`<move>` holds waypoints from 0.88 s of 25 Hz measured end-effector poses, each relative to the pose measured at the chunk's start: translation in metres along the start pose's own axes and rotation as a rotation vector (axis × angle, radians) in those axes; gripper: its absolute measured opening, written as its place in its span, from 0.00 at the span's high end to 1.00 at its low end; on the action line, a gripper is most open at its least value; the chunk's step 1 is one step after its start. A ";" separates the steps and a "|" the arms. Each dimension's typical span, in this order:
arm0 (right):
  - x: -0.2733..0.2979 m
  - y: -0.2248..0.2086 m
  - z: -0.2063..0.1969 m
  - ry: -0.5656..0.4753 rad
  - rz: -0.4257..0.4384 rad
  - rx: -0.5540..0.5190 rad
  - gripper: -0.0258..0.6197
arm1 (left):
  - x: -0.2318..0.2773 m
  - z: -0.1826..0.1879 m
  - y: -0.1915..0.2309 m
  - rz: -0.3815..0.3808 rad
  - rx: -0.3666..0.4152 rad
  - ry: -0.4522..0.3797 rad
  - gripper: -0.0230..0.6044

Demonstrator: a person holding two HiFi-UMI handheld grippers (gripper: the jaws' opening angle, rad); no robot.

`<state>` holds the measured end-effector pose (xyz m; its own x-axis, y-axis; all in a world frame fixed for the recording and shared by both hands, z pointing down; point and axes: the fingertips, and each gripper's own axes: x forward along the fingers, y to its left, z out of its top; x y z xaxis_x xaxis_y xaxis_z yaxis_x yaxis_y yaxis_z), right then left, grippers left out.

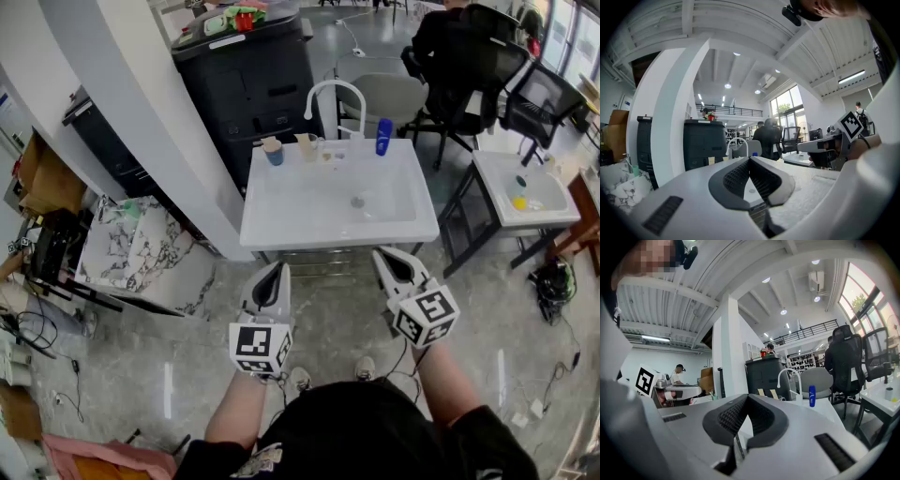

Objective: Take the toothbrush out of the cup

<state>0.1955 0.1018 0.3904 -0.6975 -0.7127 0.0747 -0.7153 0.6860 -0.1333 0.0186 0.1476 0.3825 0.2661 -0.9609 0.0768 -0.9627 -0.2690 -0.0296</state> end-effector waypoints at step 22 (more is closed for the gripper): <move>-0.021 -0.064 0.008 -0.031 0.069 -0.010 0.96 | 0.043 0.012 -0.062 0.036 0.010 -0.041 0.96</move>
<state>0.2558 0.0716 0.3895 -0.7435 -0.6678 0.0352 -0.6661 0.7350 -0.1270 0.0900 0.1221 0.3759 0.2331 -0.9718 0.0346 -0.9712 -0.2344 -0.0415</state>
